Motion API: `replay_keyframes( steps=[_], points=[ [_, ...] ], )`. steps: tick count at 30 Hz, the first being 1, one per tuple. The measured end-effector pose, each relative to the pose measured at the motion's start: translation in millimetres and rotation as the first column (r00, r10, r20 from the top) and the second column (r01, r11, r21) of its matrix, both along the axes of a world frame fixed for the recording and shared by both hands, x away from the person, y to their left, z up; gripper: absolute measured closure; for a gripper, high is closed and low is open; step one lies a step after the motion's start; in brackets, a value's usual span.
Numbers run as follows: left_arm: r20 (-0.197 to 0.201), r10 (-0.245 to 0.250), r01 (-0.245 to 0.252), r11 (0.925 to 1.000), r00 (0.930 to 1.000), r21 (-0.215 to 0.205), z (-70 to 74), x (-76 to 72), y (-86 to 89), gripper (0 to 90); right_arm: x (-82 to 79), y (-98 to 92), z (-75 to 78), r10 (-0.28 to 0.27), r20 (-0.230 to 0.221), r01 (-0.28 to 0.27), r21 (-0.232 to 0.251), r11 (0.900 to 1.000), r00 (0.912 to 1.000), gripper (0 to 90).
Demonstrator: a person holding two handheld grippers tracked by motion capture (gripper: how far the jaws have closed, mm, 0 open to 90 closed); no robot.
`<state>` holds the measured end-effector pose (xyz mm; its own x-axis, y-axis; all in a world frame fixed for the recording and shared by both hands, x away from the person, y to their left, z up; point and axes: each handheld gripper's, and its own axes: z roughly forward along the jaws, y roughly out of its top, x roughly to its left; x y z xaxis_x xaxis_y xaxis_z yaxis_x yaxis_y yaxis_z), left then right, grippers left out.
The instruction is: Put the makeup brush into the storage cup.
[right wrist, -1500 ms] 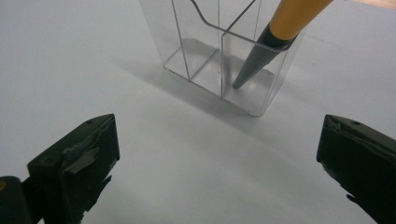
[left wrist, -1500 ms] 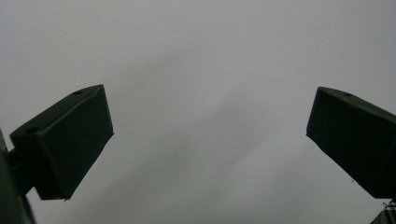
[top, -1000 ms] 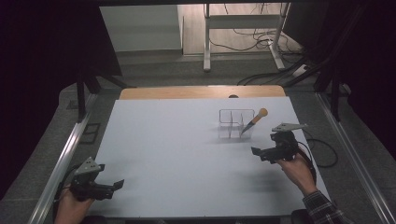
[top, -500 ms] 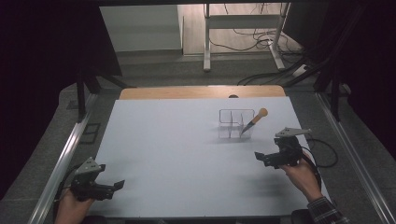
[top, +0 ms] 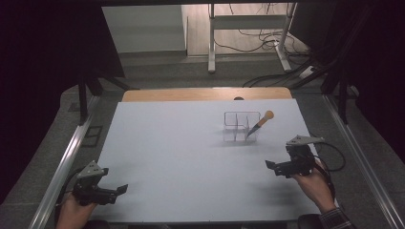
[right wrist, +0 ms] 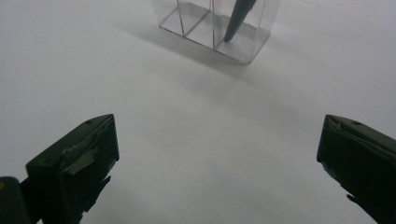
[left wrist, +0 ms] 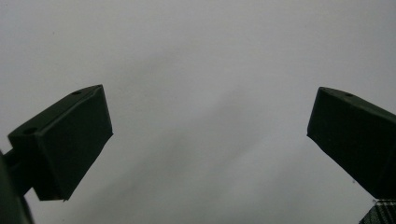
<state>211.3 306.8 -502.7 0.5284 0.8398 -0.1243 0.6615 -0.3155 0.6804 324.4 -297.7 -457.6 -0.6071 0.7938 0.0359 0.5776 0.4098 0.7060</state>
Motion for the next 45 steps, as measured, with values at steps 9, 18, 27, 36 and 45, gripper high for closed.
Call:
replay_keyframes(
  steps=[9,18,27,36,45],
  points=[
    [-0.003,-0.002,0.002,1.0,1.0,0.003,-0.2,0.5,-0.5,0.3,-7.9,-6.9,-0.9,-0.01,-0.006,0.01,-0.008,1.0,0.9999,0.0],
    [-0.002,-0.002,0.002,1.0,1.0,0.007,-0.3,0.8,-0.7,0.2,-15.1,-12.4,-2.7,-0.02,-0.006,0.02,-0.014,1.0,0.9998,0.0],
    [-0.001,-0.001,0.001,1.0,1.0,0.006,-0.2,1.1,-0.7,0.3,-23.1,-19.7,-4.3,-0.032,-0.002,0.032,-0.011,0.999,0.9995,0.0],
    [-0.001,-0.002,0.002,1.0,1.0,0.009,-0.1,1.4,-1.0,0.3,-29.3,-24.3,-5.3,-0.044,0.001,0.044,-0.029,0.999,0.999,0.0],
    [0.0,-0.003,0.003,0.9999,1.0,0.011,-0.2,1.6,-1.3,0.3,-35.3,-30.7,-6.0,-0.054,0.002,0.054,-0.036,0.998,0.9985,0.0]
  ],
)
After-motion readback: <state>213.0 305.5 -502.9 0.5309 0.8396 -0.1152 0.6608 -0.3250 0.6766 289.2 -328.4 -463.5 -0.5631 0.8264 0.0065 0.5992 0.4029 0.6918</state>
